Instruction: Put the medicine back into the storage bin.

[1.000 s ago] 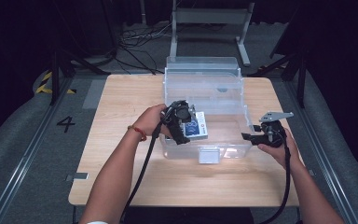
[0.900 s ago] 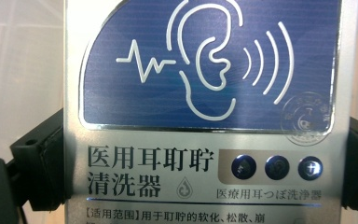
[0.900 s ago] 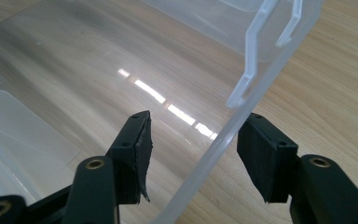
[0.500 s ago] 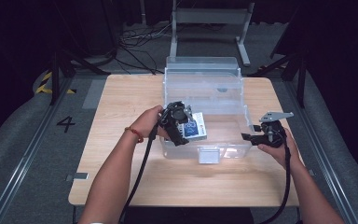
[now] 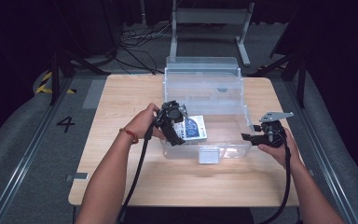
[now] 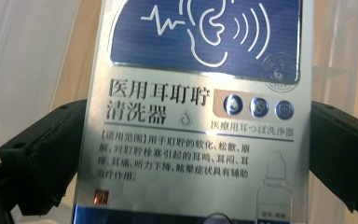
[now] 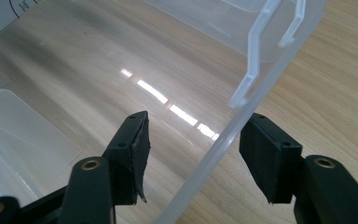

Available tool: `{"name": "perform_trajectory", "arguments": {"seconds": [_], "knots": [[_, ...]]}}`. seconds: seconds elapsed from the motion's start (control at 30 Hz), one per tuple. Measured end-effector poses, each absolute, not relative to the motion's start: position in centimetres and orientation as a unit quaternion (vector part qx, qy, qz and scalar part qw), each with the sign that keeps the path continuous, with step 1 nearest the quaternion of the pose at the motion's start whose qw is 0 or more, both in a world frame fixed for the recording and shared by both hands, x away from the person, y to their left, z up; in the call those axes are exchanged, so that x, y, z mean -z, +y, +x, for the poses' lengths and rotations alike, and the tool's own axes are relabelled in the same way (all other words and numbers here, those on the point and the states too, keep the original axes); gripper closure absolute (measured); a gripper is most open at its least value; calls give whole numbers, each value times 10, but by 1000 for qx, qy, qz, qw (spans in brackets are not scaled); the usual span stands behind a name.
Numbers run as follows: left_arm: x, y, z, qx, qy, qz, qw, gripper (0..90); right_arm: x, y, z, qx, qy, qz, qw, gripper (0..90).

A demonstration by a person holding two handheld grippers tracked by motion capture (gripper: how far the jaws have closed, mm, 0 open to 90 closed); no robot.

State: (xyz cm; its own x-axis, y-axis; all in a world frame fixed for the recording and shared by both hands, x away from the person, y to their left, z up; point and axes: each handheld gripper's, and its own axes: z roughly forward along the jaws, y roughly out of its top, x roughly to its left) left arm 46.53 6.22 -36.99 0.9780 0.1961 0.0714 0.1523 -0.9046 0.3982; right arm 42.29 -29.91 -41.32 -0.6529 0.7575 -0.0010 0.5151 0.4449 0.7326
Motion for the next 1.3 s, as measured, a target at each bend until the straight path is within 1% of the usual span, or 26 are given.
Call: {"name": "perform_trajectory", "arguments": {"seconds": [0.07,0.17,0.2,0.23,0.27,0.3,0.33,0.4,0.43,0.47,0.5,0.53,0.57,0.6,0.67,0.73,0.83,0.87,0.97,1.0,1.07,1.1,1.13,1.2,1.23,1.3], "knots": [[370,63,464,-55,99,973,200,8,413,-299,423,-363,833,382,167,437],[368,65,461,-64,94,974,197,8,413,-299,423,-363,834,382,168,437],[365,68,459,-67,98,971,206,17,413,-299,423,-363,833,382,168,436],[363,71,459,-68,90,971,211,86,413,-299,423,-363,833,382,168,435],[363,71,459,-68,90,971,211,176,413,-299,423,-363,833,382,168,435],[360,76,460,-53,92,970,218,176,413,-299,423,-363,833,382,167,431],[359,79,459,-51,101,969,219,245,413,-299,423,-364,834,379,168,412],[357,86,458,-62,113,967,220,126,413,-298,422,-362,835,378,170,407],[356,88,457,-62,121,964,227,190,413,-298,422,-362,835,378,170,406],[355,91,456,-60,126,963,230,226,413,-298,422,-362,835,378,170,406],[354,93,455,-65,126,963,231,193,413,-298,422,-362,835,378,170,406],[354,95,453,-65,129,961,237,139,413,-298,422,-362,835,378,169,405],[353,97,449,-68,128,960,241,165,413,-298,422,-362,835,378,170,403],[353,99,446,-69,130,958,245,212,413,-298,422,-363,835,377,170,389],[353,101,439,-66,128,957,252,157,413,-298,422,-364,835,376,171,380],[353,103,430,-70,124,954,264,188,413,-299,422,-365,835,374,171,369],[355,103,414,-72,114,952,274,197,411,-301,422,-368,834,374,175,360],[357,102,409,-76,105,953,272,213,409,-303,421,-373,831,373,175,359],[367,95,394,-92,109,953,267,256,400,-307,420,-388,824,371,183,354],[370,93,391,-91,108,954,264,291,395,-309,421,-393,823,366,186,353],[375,89,386,-82,98,956,266,301,385,-309,423,-399,819,364,193,352],[375,89,386,-82,98,956,266,321,385,-309,423,-399,819,364,193,352],[379,85,384,-83,100,956,261,321,380,-308,425,-403,818,360,196,353],[385,81,382,-84,106,957,256,344,365,-302,429,-402,822,343,210,352],[386,80,383,-83,110,958,253,370,356,-298,432,-400,826,331,218,351],[390,79,385,-78,115,957,256,388,340,-291,440,-402,828,318,226,351]]}}
